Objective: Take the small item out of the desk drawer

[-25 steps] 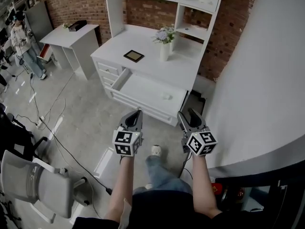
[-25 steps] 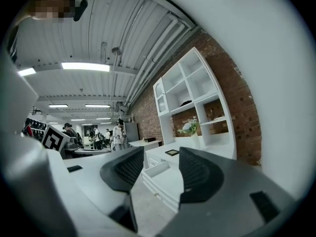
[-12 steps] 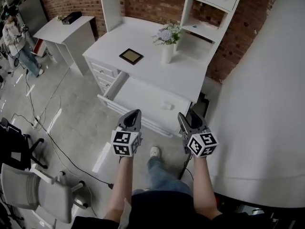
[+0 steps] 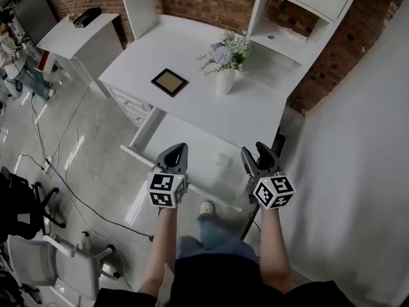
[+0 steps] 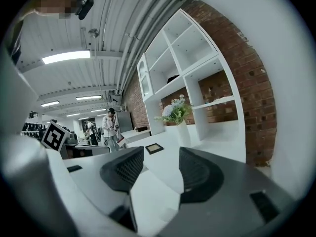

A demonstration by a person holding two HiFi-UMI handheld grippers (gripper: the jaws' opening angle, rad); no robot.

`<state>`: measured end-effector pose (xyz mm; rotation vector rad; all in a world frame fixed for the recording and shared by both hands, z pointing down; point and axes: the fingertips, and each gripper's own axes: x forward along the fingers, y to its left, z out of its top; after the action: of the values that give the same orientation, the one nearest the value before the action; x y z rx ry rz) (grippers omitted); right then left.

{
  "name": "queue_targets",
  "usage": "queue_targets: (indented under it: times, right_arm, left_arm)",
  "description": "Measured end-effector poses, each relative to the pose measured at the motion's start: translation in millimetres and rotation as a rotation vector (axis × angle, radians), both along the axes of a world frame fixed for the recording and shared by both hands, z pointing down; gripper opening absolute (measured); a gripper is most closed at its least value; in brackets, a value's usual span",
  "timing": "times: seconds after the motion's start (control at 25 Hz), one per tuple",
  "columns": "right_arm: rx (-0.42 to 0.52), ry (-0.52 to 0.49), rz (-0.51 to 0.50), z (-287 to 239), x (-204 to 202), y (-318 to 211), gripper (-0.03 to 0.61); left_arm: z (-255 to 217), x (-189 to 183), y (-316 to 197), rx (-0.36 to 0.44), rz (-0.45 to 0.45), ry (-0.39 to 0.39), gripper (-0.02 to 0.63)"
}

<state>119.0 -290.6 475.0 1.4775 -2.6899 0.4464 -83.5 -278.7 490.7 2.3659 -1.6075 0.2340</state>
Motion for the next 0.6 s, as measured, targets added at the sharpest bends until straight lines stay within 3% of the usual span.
queue_targets:
  times: [0.36, 0.6]
  right_arm:
    - [-0.034, 0.073, -0.027, 14, -8, -40, 0.204]
    - [-0.061, 0.196, -0.039, 23, -17, -48, 0.204]
  left_arm:
    - [14, 1, -42, -0.029, 0.011, 0.015, 0.009]
    - [14, 0, -61, -0.037, 0.042, 0.030, 0.009]
